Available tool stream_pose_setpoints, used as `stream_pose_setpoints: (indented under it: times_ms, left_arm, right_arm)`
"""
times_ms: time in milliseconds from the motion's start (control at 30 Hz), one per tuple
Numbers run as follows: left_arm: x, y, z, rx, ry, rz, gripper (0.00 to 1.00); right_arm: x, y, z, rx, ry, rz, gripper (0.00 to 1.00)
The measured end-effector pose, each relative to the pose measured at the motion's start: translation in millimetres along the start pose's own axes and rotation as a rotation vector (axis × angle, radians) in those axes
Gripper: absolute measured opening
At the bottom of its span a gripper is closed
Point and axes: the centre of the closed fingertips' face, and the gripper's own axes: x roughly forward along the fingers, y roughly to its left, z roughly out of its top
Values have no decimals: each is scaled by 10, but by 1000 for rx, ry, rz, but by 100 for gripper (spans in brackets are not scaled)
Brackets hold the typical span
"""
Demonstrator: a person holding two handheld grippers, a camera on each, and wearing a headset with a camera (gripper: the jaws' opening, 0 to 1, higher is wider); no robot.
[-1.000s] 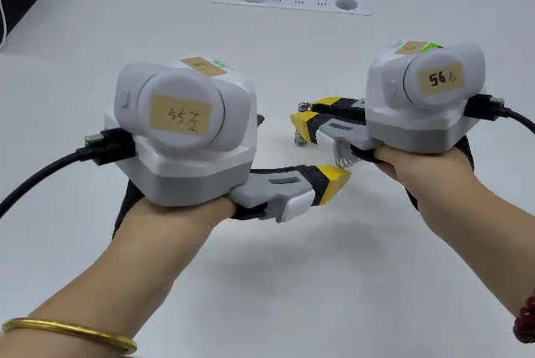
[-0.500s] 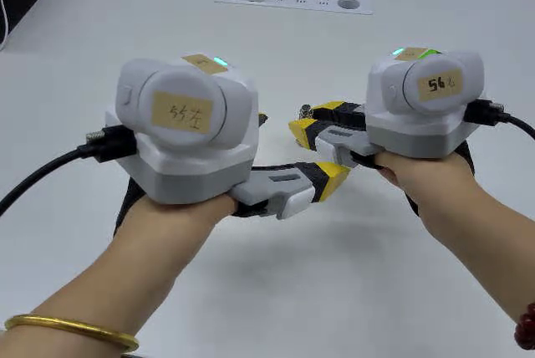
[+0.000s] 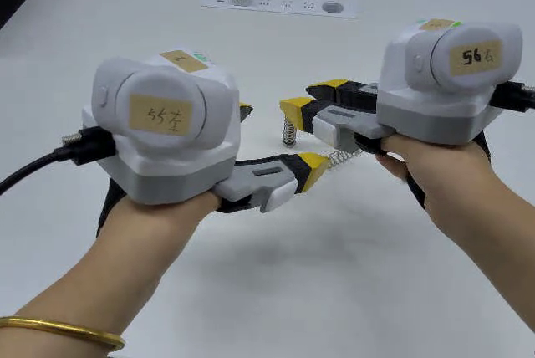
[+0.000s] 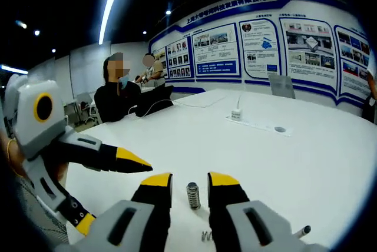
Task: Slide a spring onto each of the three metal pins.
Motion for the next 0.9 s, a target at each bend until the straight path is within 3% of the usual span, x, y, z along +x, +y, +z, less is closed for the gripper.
stream_pose_setpoints:
  times_ms: [400,900]
  left_arm:
    - [105,-121,-57,51,3,-36,58]
    - [248,-164,-106,71,19,-69,49]
  right_arm:
    - [-402,-173,99,19,-26,-49,30]
    - [-887,-326,-70,59,-17,-109,32]
